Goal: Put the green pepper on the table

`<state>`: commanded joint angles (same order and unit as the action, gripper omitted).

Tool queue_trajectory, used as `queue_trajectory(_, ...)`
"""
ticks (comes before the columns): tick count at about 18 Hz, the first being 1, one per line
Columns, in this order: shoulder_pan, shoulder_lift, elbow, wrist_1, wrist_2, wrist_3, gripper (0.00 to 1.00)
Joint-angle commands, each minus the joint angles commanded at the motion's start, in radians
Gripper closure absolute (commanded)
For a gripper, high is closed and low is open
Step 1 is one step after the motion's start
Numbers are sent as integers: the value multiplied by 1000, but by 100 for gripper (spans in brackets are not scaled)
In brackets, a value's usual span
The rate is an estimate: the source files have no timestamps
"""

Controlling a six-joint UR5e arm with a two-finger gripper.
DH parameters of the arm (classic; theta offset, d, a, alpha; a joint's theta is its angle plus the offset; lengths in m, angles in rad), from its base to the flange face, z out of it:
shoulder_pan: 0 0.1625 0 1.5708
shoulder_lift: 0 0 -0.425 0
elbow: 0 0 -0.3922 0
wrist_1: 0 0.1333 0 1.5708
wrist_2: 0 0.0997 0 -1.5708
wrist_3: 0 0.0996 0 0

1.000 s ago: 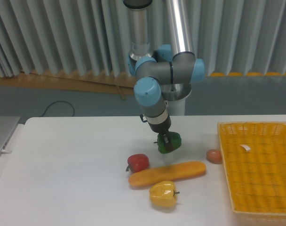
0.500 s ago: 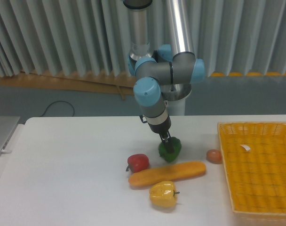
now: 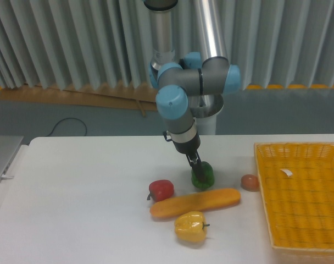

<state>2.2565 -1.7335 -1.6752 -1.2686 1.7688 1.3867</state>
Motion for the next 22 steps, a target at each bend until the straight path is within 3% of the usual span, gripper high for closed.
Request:
queue_trajectory(3, 32, 2, 32, -26, -122, -37, 0)
queue_trajectory(5, 40, 6, 49, -43, -141, -37, 0)
queue_trajectory(10, 38, 17, 120, -170, -147, -31, 0)
queue_trajectory(13, 34, 90, 109, -230, -155, 37, 0)
queue_trajectory(16, 23, 118, 103, -300, -154, 44, 0)
queue_trajectory(22, 11, 161, 60, -324, -153, 44, 0)
